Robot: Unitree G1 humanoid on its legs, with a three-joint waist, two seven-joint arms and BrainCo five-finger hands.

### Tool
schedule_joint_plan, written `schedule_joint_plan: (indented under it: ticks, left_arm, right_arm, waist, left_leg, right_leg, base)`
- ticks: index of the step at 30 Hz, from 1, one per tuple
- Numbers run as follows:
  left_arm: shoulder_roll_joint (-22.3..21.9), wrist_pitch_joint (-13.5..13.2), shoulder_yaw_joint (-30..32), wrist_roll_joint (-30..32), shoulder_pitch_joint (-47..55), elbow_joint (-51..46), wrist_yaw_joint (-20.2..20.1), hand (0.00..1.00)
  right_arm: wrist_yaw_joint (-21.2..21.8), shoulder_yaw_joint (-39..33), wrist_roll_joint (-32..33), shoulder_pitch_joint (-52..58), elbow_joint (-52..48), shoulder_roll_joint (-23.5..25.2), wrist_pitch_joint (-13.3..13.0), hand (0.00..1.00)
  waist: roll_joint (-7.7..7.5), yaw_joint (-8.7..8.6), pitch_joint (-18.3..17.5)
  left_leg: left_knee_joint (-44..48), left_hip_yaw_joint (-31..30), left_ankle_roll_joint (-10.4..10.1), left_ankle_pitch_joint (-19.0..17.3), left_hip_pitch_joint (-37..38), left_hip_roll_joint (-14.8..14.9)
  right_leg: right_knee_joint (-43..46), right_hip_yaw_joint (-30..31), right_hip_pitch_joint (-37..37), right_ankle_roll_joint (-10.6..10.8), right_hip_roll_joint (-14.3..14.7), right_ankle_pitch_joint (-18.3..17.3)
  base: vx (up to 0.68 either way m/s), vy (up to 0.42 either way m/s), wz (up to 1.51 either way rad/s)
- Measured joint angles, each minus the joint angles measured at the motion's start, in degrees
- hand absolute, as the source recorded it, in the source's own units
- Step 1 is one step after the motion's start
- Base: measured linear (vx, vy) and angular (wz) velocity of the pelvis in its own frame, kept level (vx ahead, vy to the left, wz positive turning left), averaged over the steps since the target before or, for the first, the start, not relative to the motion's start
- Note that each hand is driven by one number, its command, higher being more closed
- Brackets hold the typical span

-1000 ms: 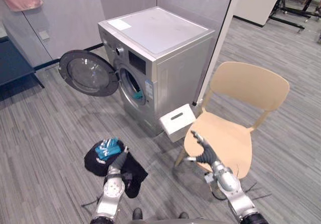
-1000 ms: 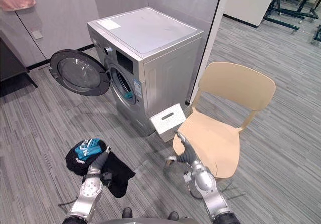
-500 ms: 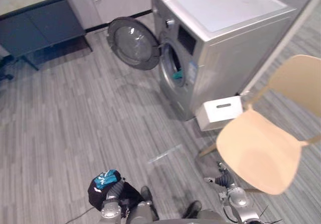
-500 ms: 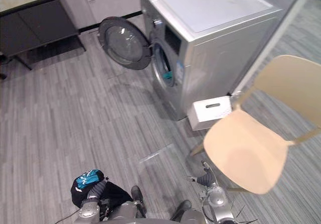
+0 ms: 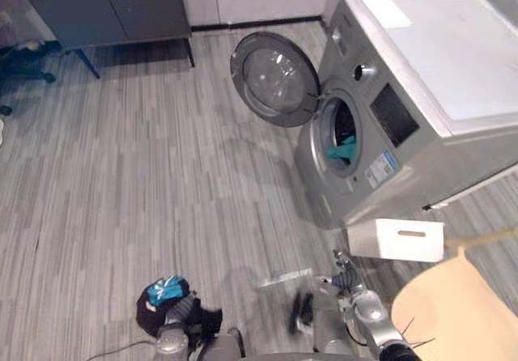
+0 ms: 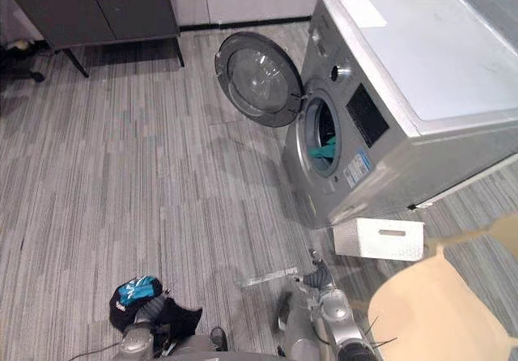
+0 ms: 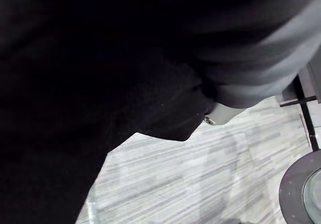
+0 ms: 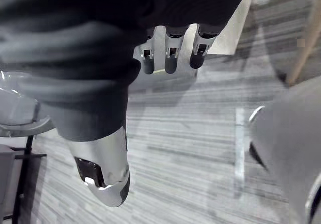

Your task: Pick up the laundry basket with both hands and put the clothes into the washing machine.

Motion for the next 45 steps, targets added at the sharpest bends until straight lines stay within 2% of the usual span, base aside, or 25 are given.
schedule_joint_plan:
  ticks: [1,2,3,4,6,7,8,10,12,14,17,19,20,21,24,27,30,31,32,33,37,39,41,43,45]
  left_arm:
    - [0.00,-0.01,-0.02,0.00,0.00,0.00,0.00,1.00]
    - [-1.04,-0.05,-0.62,0.15,-0.51,0.47,-0.03,1.00]
    - [-1.29,-0.20,-0.83,0.17,-0.53,0.44,-0.07,1.00]
    - [-1.40,-0.29,-1.06,0.20,-0.68,0.53,-0.10,1.00]
    - [-1.64,-0.20,-0.83,0.21,-0.39,1.04,-0.12,1.00]
    - [-2.25,-0.14,0.03,0.22,0.67,1.02,-0.12,1.00]
    - [-2.53,-0.18,0.37,0.24,1.29,0.94,-0.15,1.00]
    - [-2.64,-0.18,0.39,0.27,1.32,0.36,-0.14,1.00]
    - [-2.75,-0.30,0.74,0.28,0.63,-0.94,-0.14,1.00]
    - [-3.02,-0.30,0.78,0.72,-0.68,-1.12,-0.13,1.00]
    - [-3.17,-0.29,0.23,0.74,-1.12,-1.10,-0.10,1.00]
    - [-3.65,-0.29,0.02,0.74,-1.34,-0.84,-0.07,1.00]
    - [-4.62,-0.28,-0.61,0.74,-0.97,0.77,-0.03,1.00]
    - [-4.28,-0.07,-1.69,0.79,-2.14,2.59,-0.21,1.00]
    - [-1.89,-0.06,-2.78,0.84,-3.10,2.87,-0.07,1.00]
    - [-1.06,0.02,-3.24,1.47,-2.64,3.07,-0.06,1.00]
    - [-0.69,0.49,-3.31,1.99,-2.93,3.08,-0.06,1.00]
    - [-0.45,0.61,-3.33,2.00,-3.00,2.96,-0.08,1.00]
    - [-0.06,0.86,-3.32,1.99,-2.90,2.97,-0.12,1.00]
    - [-0.05,0.95,-3.33,1.99,-3.05,2.97,-0.11,1.00]
    - [0.06,0.91,-3.71,2.51,-4.47,2.82,-0.20,1.00]
    - [0.05,0.99,-3.69,2.49,-4.44,2.84,-0.20,1.00]
    - [-0.63,1.00,-3.73,2.42,-3.33,2.88,-0.23,1.00]
    - [-2.92,0.95,-4.07,2.35,-3.11,2.89,-0.24,1.00]
    - [-3.02,0.86,-4.90,2.24,-3.21,2.80,-0.21,1.00]
  right_arm:
    - [0.00,0.00,0.00,0.03,0.00,0.00,0.01,0.00]
    - [0.06,0.08,-0.19,0.75,0.14,-0.87,0.42,0.00]
    - [0.06,0.08,-0.33,0.48,0.12,-0.96,0.53,0.00]
    - [0.14,0.05,-0.58,-0.31,-0.57,-0.75,0.48,0.00]
    - [0.23,0.18,-0.75,-0.05,-0.87,-0.30,0.56,0.00]
    - [0.18,1.65,-1.10,0.70,-1.19,-0.26,0.61,0.00]
    - [0.13,2.37,-1.15,1.04,-1.68,0.37,0.58,0.00]
    - [-0.28,1.93,-1.13,1.44,-3.04,1.44,0.37,0.00]
    - [-0.36,1.65,-1.12,1.41,-3.28,1.71,0.21,0.00]
    - [-0.36,0.81,-1.13,1.68,-3.05,1.99,0.37,0.00]
    - [-0.54,-0.25,-1.25,1.70,-2.94,2.66,0.33,0.00]
    - [-1.22,-0.55,-1.60,1.57,-2.48,2.51,0.26,0.00]
    - [-1.42,-0.56,-2.33,2.08,-2.24,1.25,0.21,0.00]
    - [-1.52,-0.73,-2.79,1.92,-0.83,1.87,0.50,0.00]
    - [-1.49,-0.81,-3.95,4.42,-1.15,3.14,0.40,0.00]
    - [-1.35,-0.05,-3.99,3.87,-0.96,3.73,0.39,0.00]
    - [-1.29,2.00,-4.21,1.51,0.83,4.15,0.51,0.00]
    - [-1.23,2.70,-4.65,0.36,0.92,4.33,0.52,0.00]
    - [-1.27,3.41,-4.96,-0.26,0.97,4.19,0.52,0.00]
    - [-1.27,3.44,-5.20,-0.30,1.19,4.20,0.51,0.00]
    - [-1.43,3.19,-5.68,1.20,1.37,4.02,0.48,0.00]
    - [-1.74,3.23,-5.59,1.29,1.69,3.80,0.47,0.00]
    - [-2.64,3.24,-5.44,1.33,1.68,3.21,0.49,0.00]
    - [-3.06,1.35,-5.17,1.41,1.67,1.33,0.62,0.00]
    - [-3.84,0.57,-5.12,1.79,1.67,0.65,0.93,0.00]
  waist:
    - [-0.04,-0.01,0.00]
    - [0.23,-0.14,-0.06]
    - [1.03,0.19,-0.35]
    - [1.65,0.06,-0.16]
    - [2.41,0.25,0.21]
    - [3.21,0.39,0.52]
    - [3.03,0.83,0.57]
    - [1.76,2.24,-0.02]
    - [1.27,2.61,-0.07]
    - [0.91,3.40,0.16]
    - [-0.41,3.45,0.94]
    - [0.57,3.44,0.51]
    - [3.45,3.49,-0.08]
    - [2.53,3.36,0.40]
    - [-1.08,3.33,-1.09]
    - [-1.32,3.41,-1.32]
    - [-1.22,3.27,-1.41]
    - [-1.23,3.47,-1.45]
    - [-1.27,3.37,-1.57]
    - [-1.25,3.27,-1.59]
    - [-1.10,3.15,-1.83]
    - [-0.30,3.50,-1.38]
    - [0.72,3.65,-0.84]
    - [1.26,3.62,-0.65]
    - [2.80,3.38,-1.14]
  left_leg:
    - [-0.05,-0.06,-0.10,-0.06,0.19,0.00]
    - [-0.08,-2.82,-3.31,-2.24,3.20,0.94]
    - [0.96,-2.88,-3.70,-2.02,2.74,2.01]
    - [8.14,-3.87,-4.14,-1.90,-0.20,3.24]
    - [22.58,-4.80,-7.13,1.17,-4.52,6.34]
    - [37.46,-5.34,-7.73,6.77,-8.91,10.23]
    - [47.44,-3.94,-6.64,5.81,-11.77,12.45]
    - [55.47,-0.31,-3.69,3.76,-17.31,13.01]
    - [52.53,1.98,-2.79,2.02,-21.34,12.32]
    - [39.70,0.96,-2.88,-0.17,-24.14,9.82]
    - [16.75,-12.13,-4.84,1.35,-24.09,2.37]
    - [7.28,-19.77,-6.82,5.08,-23.75,1.21]
    - [4.51,-22.37,-6.97,11.06,-23.22,3.10]
    - [8.41,-20.97,-5.91,13.60,-23.39,2.29]
    - [10.32,-14.28,-2.73,8.34,-21.07,-1.14]
    - [10.85,-6.53,-0.70,5.45,-18.33,-1.15]
    - [7.89,2.75,0.74,5.69,-15.76,0.28]
    - [6.46,6.56,0.96,5.64,-14.05,0.97]
    - [5.97,9.25,1.01,5.66,-12.99,1.21]
    - [5.84,10.19,1.01,5.66,-12.47,1.28]
    - [10.71,13.70,-0.09,4.90,-10.90,4.31]
    - [25.76,13.34,-1.01,4.15,-15.49,10.35]
    - [35.16,11.03,-0.47,4.70,-18.16,13.34]
    - [31.20,2.12,-2.75,-0.31,-19.59,8.98]
    - [21.54,-1.85,-3.65,1.17,-18.36,6.65]
  right_leg:
    - [-0.30,0.02,0.01,-0.02,0.05,0.24]
    - [2.76,2.84,-0.13,-6.34,1.10,8.74]
    - [5.08,2.41,-1.04,-5.61,1.22,6.84]
    - [9.49,1.37,-2.07,-6.87,1.29,2.53]
    - [10.46,0.66,1.38,-8.04,3.46,-1.31]
    - [6.99,0.57,7.88,-9.06,6.84,-2.69]
    - [3.98,1.38,12.59,-9.72,9.03,-3.19]
    - [-0.18,4.19,18.19,-10.34,10.47,-3.59]
    - [-3.12,6.19,21.52,-9.99,10.85,-3.32]
    - [-5.25,8.78,25.05,-9.44,10.56,-2.99]
    - [-5.68,13.74,28.43,-7.23,8.57,-4.29]
    - [-5.55,17.46,28.83,-4.94,8.81,-5.67]
    - [-5.17,20.16,29.75,-2.31,10.30,-7.73]
    - [-3.26,22.25,30.01,-0.87,9.38,-10.30]
    - [2.53,25.44,27.37,1.70,3.80,-12.60]
    - [6.54,27.36,24.13,2.78,1.42,-11.83]
    - [8.97,8.59,19.96,1.27,-3.26,-9.47]
    - [8.10,-4.77,20.38,0.13,-5.59,-8.72]
    - [8.15,-12.17,20.64,-0.08,-7.03,-8.34]
    - [7.99,-14.44,20.90,-0.16,-7.44,-8.28]
    - [-0.47,-12.53,24.79,1.06,-3.68,-6.85]
    - [-3.19,-9.35,26.12,0.52,-0.46,-5.87]
    - [-3.52,-6.00,27.93,0.03,1.10,-5.99]
    - [-2.95,-0.91,28.00,0.00,0.41,-6.00]
    - [-1.84,1.50,27.52,0.22,0.65,-6.11]
  base:
    - [0.56,-0.217,0.70]
    - [0.46,-0.184,0.42]
    - [0.54,-0.231,0.46]
    - [0.43,-0.205,0.08]
    - [0.62,-0.307,-0.03]
    - [0.66,-0.280,-0.35]
    - [0.52,-0.181,-0.49]
    - [0.49,-0.106,-0.71]
    - [0.47,-0.059,-0.61]
    - [0.48,0.032,-0.68]
    - [0.41,0.185,-0.85]
    - [0.30,0.292,-1.21]
    - [0.34,0.405,-1.33]
    - [0.35,0.467,-1.31]
    - [0.20,0.319,-0.83]
    - [0.13,0.236,-1.25]
    - [0.12,0.157,-1.61]
    - [0.14,0.068,-1.51]
    - [0.14,0.057,-1.47]
    - [0.11,0.013,-1.10]
    - [0.10,-0.084,-0.66]
    - [0.05,-0.146,-0.88]
    - [0.10,-0.026,-1.00]
    - [0.12,0.068,-1.20]
    - [0.10,0.149,-0.94]
